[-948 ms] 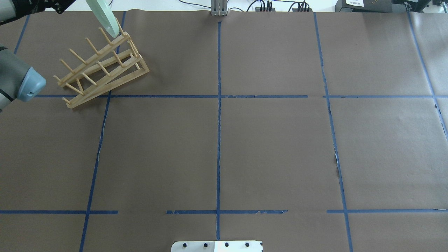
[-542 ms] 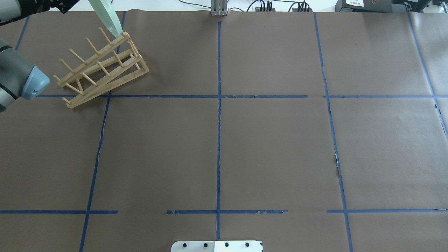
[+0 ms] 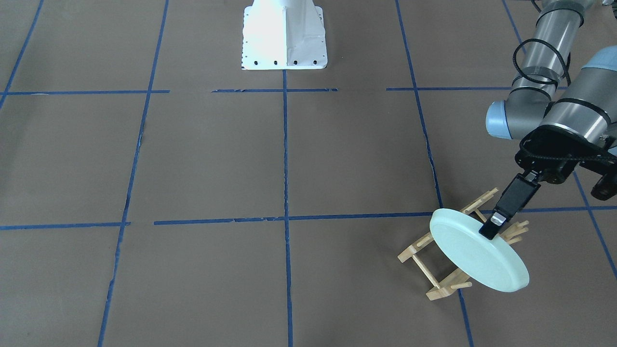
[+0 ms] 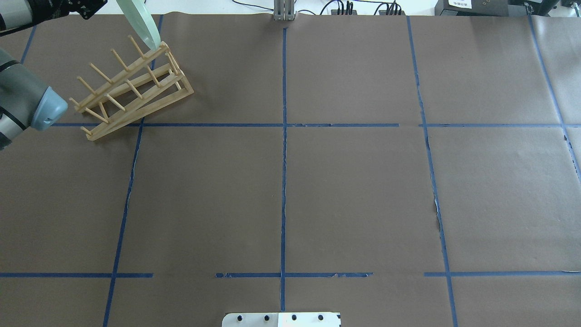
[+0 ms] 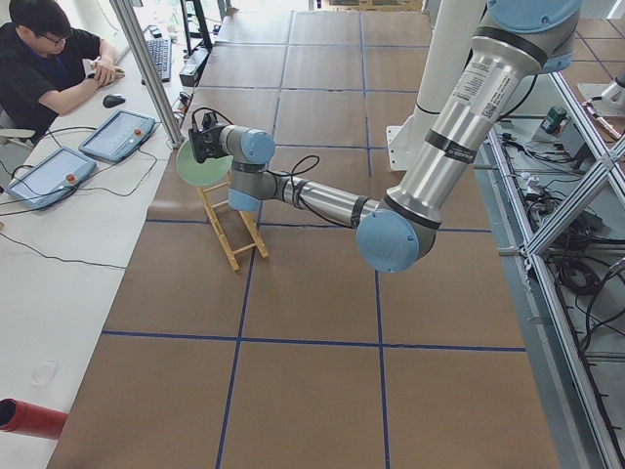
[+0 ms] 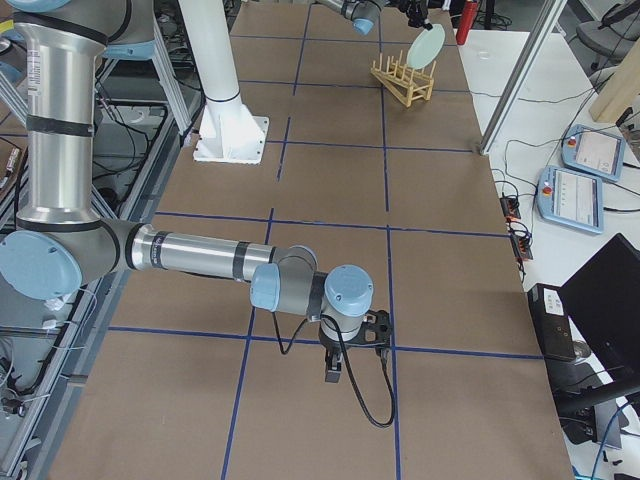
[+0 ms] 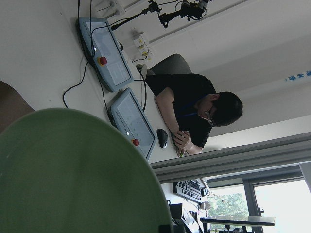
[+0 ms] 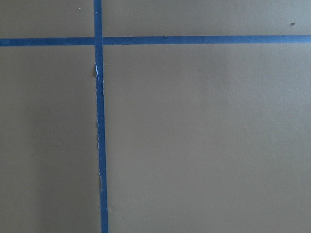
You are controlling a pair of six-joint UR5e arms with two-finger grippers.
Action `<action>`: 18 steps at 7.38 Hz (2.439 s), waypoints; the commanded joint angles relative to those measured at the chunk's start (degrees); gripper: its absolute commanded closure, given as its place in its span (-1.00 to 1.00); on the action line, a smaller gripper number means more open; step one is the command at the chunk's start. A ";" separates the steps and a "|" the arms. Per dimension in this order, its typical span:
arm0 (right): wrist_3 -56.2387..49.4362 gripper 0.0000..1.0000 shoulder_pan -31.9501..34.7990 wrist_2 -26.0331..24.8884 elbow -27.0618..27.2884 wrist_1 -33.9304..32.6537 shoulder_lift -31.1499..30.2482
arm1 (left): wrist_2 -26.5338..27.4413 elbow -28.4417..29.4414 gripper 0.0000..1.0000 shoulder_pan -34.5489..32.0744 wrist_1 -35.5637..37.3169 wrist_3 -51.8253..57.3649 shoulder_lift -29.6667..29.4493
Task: Place plate on rack
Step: 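Tilt the plate upright with the left gripper above the rack pegs, then lower the upright plate into a rack slot with the left gripper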
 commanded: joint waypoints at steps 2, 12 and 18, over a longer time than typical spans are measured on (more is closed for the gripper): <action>0.00 -1.00 0.00 0.00 -0.03 0.04 0.00 | 0.03 0.12 1.00 0.89 -0.71 0.00 0.70; -0.09 -1.00 0.00 0.00 0.06 -0.05 0.00 | 0.03 4.16 -0.99 1.24 -0.36 4.66 0.34; 0.00 -1.00 0.00 0.00 0.06 0.04 0.00 | -0.76 1.81 -1.00 0.46 4.26 24.73 4.28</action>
